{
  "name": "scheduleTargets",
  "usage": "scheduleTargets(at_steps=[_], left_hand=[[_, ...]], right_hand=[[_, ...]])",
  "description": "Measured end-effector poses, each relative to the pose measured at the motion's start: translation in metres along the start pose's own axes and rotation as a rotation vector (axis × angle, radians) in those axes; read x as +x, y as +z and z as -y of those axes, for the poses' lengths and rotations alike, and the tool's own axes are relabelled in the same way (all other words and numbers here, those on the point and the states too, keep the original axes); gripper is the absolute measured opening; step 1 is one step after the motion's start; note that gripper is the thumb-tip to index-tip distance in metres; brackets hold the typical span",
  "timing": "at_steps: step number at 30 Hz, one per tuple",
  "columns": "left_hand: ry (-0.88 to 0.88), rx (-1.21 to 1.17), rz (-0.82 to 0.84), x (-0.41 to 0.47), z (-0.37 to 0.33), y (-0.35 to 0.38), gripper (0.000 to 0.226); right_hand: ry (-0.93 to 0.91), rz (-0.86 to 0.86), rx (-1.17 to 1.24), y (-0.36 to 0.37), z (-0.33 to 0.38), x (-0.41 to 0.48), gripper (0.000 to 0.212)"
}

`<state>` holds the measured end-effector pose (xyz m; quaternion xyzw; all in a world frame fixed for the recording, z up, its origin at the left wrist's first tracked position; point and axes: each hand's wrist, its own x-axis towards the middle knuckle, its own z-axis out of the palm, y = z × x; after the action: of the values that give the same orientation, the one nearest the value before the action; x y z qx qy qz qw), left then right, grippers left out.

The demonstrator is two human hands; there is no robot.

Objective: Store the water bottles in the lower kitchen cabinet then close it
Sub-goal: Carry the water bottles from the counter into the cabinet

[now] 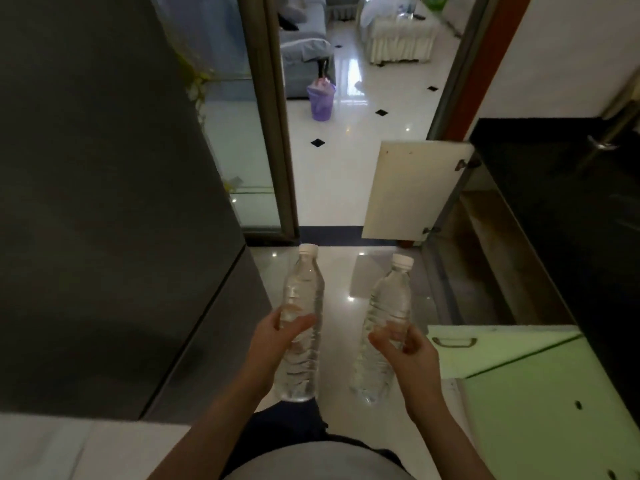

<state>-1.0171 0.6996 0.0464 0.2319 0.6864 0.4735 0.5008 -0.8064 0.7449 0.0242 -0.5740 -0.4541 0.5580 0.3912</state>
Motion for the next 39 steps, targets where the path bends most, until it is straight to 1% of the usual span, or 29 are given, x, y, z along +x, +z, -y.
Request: scheduleTargets(at_steps=[3, 6, 10, 11, 14, 16, 18, 21, 23, 29, 32, 35, 36, 37, 39], left_hand=[[0.02, 0.023, 0.078, 0.073, -0.056, 0.011, 0.024], [0.078, 0.054, 0.133, 0.139, -0.106, 0.024, 0.021], [0.095, 0.128, 0.242, 0.211, -0.145, 0.054, 0.027], [0.084, 0.14, 0.261, 0.226, -0.15, 0.063, 0.031], [0.003, 0.149, 0.305, 0.268, -0.158, 0.094, 0.054], [-0.03, 0.164, 0.341, 0.292, -0.163, 0.117, 0.058], [-0.035, 0.19, 0.358, 0.316, -0.173, 0.143, 0.052], [-0.068, 0.204, 0.361, 0.35, -0.194, 0.184, 0.034], [-0.084, 0.197, 0.384, 0.373, -0.213, 0.213, 0.028], [-0.055, 0.262, 0.477, 0.434, -0.256, 0.292, 0.032], [-0.043, 0.319, 0.556, 0.455, -0.268, 0.325, 0.021], [-0.059, 0.377, 0.629, 0.475, -0.272, 0.355, 0.015], [-0.073, 0.396, 0.656, 0.482, -0.272, 0.364, 0.015], [-0.088, 0.416, 0.685, 0.488, -0.272, 0.373, 0.021], [-0.132, 0.48, 0.743, 0.505, -0.269, 0.39, 0.043]], right_hand=[[-0.004, -0.081, 0.0, 0.015, 0.034, 0.062, 0.027], [-0.006, -0.132, 0.034, 0.024, 0.066, 0.114, 0.028], [-0.005, -0.211, 0.085, 0.021, 0.091, 0.17, 0.029], [0.003, -0.234, 0.094, 0.019, 0.094, 0.182, 0.03], [0.044, -0.3, 0.111, 0.01, 0.095, 0.225, 0.032], [0.074, -0.324, 0.115, 0.003, 0.095, 0.255, 0.034], [0.096, -0.338, 0.136, -0.008, 0.098, 0.288, 0.035], [0.122, -0.36, 0.158, -0.026, 0.11, 0.332, 0.034], [0.117, -0.378, 0.16, -0.04, 0.12, 0.361, 0.033], [0.1, -0.479, 0.151, -0.08, 0.144, 0.427, 0.033], [0.111, -0.537, 0.167, -0.094, 0.148, 0.449, 0.035], [0.152, -0.62, 0.204, -0.101, 0.141, 0.466, 0.035], [0.17, -0.651, 0.224, -0.102, 0.138, 0.471, 0.035], [0.189, -0.681, 0.238, -0.102, 0.134, 0.476, 0.035], [0.225, -0.744, 0.254, -0.102, 0.126, 0.485, 0.035]])
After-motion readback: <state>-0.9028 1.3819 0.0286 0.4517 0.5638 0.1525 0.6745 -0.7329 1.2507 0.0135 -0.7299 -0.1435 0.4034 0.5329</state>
